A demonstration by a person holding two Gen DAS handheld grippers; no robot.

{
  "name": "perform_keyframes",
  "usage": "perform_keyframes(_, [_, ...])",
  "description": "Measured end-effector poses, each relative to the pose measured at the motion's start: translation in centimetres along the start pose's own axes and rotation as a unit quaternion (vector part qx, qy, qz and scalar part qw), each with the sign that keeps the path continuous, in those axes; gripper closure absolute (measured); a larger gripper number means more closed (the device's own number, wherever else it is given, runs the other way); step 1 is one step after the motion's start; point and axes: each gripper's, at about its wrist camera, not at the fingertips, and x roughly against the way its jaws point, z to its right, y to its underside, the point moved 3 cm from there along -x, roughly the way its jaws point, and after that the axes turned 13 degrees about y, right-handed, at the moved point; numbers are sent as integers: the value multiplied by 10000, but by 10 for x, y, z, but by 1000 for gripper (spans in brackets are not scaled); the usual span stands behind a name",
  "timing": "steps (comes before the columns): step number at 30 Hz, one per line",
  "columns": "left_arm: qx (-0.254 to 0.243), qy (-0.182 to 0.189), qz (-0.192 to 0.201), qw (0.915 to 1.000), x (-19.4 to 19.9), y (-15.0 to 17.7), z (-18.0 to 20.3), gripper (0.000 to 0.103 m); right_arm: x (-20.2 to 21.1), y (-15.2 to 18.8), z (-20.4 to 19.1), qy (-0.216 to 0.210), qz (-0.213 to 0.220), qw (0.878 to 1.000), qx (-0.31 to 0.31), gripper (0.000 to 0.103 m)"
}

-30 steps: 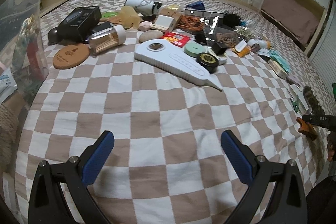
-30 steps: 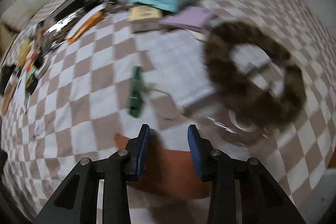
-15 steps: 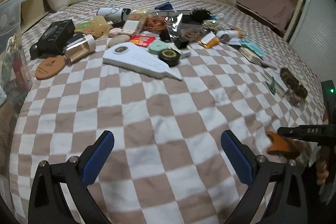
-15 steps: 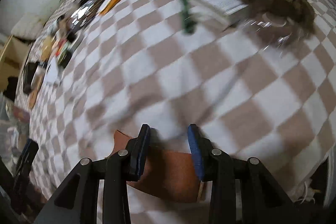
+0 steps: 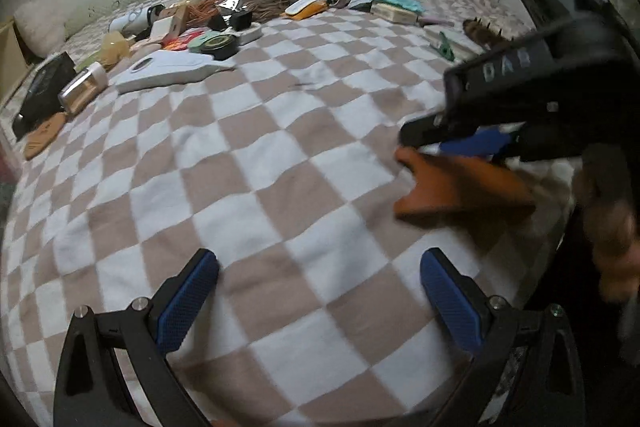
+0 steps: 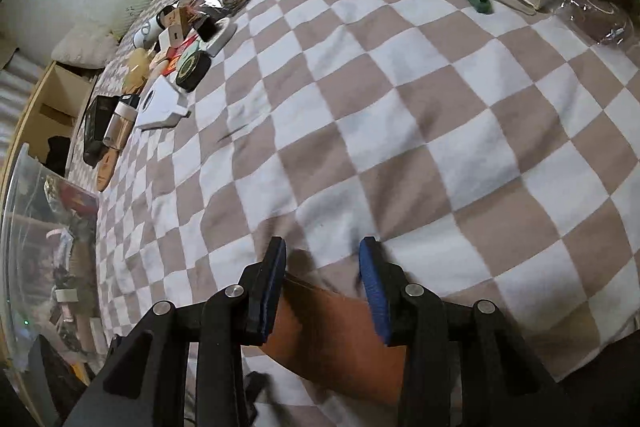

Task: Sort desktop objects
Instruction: 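Grasp the tan leather piece with the right gripper and lift it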

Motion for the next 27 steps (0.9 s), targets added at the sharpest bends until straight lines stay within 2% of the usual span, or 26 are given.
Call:
perform_keyframes(2, [57,111,92,9999,-7,-8,1,2,1,5,0,-187,-93,9998,-66,64])
perform_keyframes(6, [-22,-151,229,9996,-12,-19,-9,2,2,5,2,-441,-229,9986,-161,63])
perform_keyframes(9, [335,-175,348,9987,-6,-26,-30,2,-3,4,1,-885,-563,9937,-383,64])
perform_keyframes(13, [555,-444,583,9958,8,-32,-54,2,-11,5,-25,-1321,-830,9871,-362,64])
perform_keyframes(17, [821,-929,749,9895,25,-34,-90,2,-20,8,-65,-1774,-1089,9778,-234,64])
perform_keyframes(22, [1319,-1099,811,9818,44,-26,-127,2,-17,1,-92,-1944,-971,9761,-25,64])
perform_keyframes(24, [1530,-924,822,9805,54,-23,-131,2,-13,-3,-93,-1955,-887,9767,26,64])
perform_keyframes(27, [1755,-193,846,9806,62,-19,-121,2,-6,-10,-83,-1941,-767,9780,-52,64])
